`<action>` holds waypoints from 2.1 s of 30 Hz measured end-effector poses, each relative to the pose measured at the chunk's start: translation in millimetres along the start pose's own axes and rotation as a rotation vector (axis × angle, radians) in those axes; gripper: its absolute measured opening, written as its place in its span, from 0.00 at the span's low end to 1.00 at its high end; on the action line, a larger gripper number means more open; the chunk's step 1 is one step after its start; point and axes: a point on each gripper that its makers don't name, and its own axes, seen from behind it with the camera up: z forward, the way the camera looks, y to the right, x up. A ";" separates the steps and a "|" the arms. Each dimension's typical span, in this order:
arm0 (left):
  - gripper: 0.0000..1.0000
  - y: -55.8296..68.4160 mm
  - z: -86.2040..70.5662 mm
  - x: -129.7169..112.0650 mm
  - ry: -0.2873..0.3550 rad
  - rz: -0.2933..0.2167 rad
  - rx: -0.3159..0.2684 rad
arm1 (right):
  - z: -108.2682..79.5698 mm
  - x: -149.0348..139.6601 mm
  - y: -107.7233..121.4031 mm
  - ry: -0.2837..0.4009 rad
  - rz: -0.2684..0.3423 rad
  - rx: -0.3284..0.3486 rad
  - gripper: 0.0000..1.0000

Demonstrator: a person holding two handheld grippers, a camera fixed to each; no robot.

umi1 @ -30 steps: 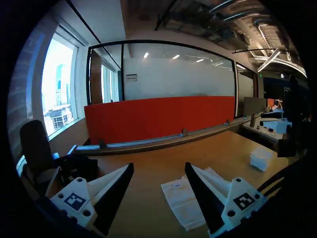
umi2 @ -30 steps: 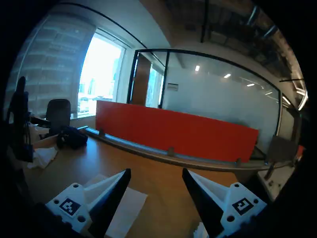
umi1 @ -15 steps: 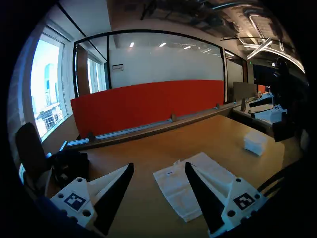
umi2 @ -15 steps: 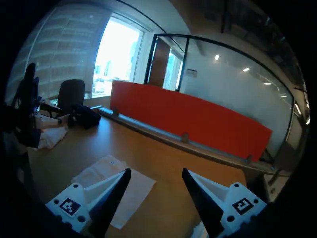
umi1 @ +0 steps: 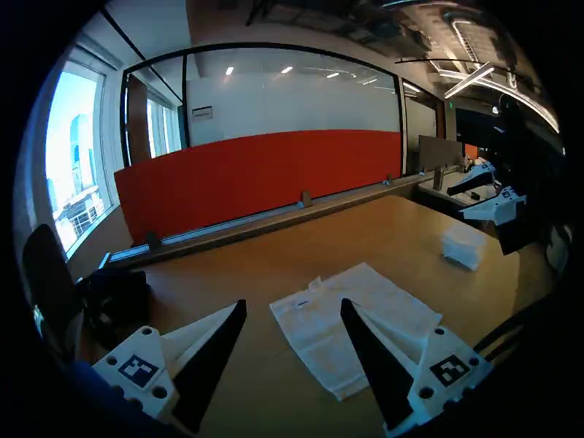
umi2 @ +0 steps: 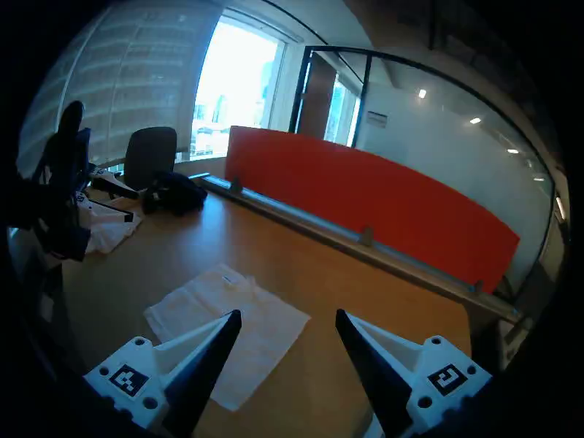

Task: Fold towel

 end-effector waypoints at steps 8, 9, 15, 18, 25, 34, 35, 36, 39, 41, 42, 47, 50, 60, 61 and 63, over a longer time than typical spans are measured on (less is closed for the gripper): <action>0.96 9.4 6.5 -27.5 -0.037 -0.011 -0.019 | 9.9 -20.2 -10.5 -0.023 0.000 0.013 1.00; 0.96 10.6 7.3 -30.7 -0.042 -0.011 -0.021 | 11.1 -22.5 -11.3 -0.026 0.001 0.015 1.00; 0.96 17.7 12.3 -50.7 -0.072 -0.013 -0.039 | 19.4 -37.8 -17.2 -0.046 0.004 0.026 1.00; 0.96 21.3 14.6 -60.9 -0.086 -0.015 -0.050 | 23.4 -47.6 -20.6 -0.060 0.002 0.033 1.00; 0.96 29.4 21.7 -85.3 -0.125 -0.016 -0.071 | 33.0 -71.4 -28.0 -0.091 -0.004 0.049 1.00; 0.96 42.4 35.6 -113.8 -0.174 -0.013 -0.095 | 44.7 -100.3 -38.7 -0.133 -0.001 0.072 1.00; 0.96 43.9 37.3 -116.7 -0.179 -0.013 -0.098 | 46.1 -103.5 -40.1 -0.138 -0.002 0.074 1.00; 0.96 45.2 38.6 -119.3 -0.184 -0.013 -0.101 | 47.1 -106.5 -41.7 -0.142 -0.001 0.077 1.00; 0.96 48.7 42.4 -127.6 -0.199 -0.014 -0.112 | 50.3 -115.9 -47.1 -0.158 0.000 0.088 1.00; 0.96 50.3 44.5 -133.4 -0.211 -0.013 -0.118 | 52.3 -122.2 -50.6 -0.169 0.001 0.095 1.00; 0.96 50.9 45.2 -136.3 -0.217 -0.012 -0.121 | 53.3 -125.3 -52.2 -0.175 0.002 0.098 1.00; 0.96 54.0 48.9 -152.2 -0.253 -0.004 -0.140 | 57.7 -143.2 -60.2 -0.207 0.006 0.113 1.00; 0.96 55.9 51.6 -162.0 -0.275 0.003 -0.150 | 60.0 -153.6 -64.0 -0.225 0.007 0.120 1.00; 0.96 66.4 57.8 -188.1 -0.338 0.015 -0.180 | 63.9 -184.5 -75.3 -0.281 0.004 0.147 1.00; 0.96 68.0 58.0 -189.6 -0.342 0.015 -0.185 | 64.2 -187.1 -76.2 -0.286 0.003 0.150 1.00; 0.96 71.1 58.1 -193.3 -0.354 0.015 -0.196 | 64.9 -192.7 -77.9 -0.298 0.003 0.157 1.00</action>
